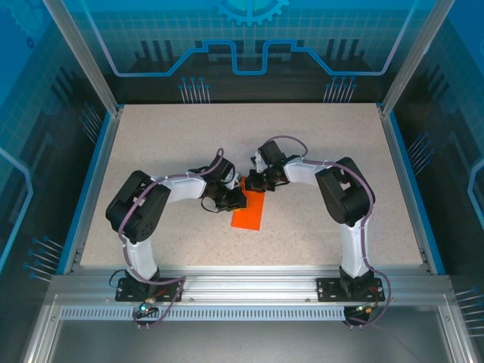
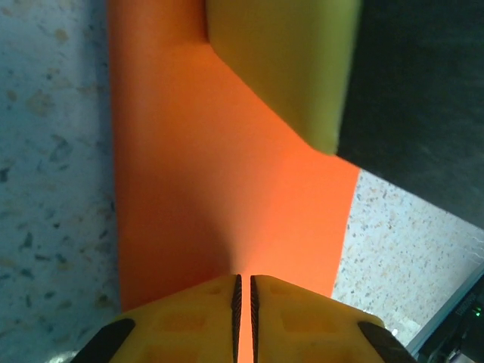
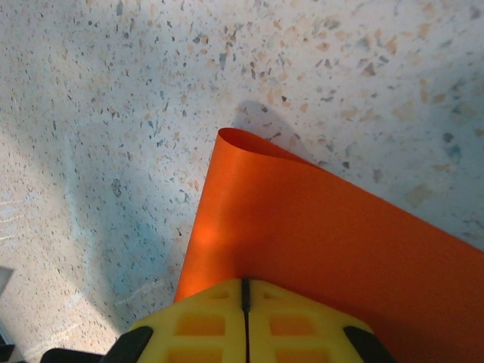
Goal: Fold a paper plane with a square sheet of paper (fold left side to right side)
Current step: Hold the square sheet of paper at the center of the table.
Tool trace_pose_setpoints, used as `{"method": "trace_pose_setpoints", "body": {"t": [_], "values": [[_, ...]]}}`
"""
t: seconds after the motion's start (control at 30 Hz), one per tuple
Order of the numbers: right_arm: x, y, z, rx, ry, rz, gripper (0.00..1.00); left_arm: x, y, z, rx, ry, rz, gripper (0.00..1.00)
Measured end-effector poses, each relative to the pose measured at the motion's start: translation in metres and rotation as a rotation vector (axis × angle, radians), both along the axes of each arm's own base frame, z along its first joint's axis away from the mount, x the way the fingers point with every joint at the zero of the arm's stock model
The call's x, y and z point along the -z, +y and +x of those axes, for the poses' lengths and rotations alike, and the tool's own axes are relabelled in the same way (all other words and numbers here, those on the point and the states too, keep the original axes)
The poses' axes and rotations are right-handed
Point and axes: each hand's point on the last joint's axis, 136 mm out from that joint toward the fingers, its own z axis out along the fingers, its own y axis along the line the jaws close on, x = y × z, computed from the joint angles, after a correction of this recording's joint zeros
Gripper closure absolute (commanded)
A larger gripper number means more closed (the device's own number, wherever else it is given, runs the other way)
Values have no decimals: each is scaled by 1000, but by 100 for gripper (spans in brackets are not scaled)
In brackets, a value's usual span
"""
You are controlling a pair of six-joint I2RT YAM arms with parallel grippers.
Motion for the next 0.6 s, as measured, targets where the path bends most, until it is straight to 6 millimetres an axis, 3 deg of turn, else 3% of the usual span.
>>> {"method": "trace_pose_setpoints", "body": {"t": [0.3,0.37,0.53,0.6], "values": [[-3,1,2,-21,-32,-1,89,5,-4,2,2,1,-14,87],[-7,-1,3,-28,-49,-5,83,5,-4,2,0,0,-22,87],[-40,-8,8,-31,-131,-17,72,6,-6,2,-13,-4,-45,87],[-65,-10,9,-34,-189,-1,71,6,-7,2,-19,-3,-51,87]]}}
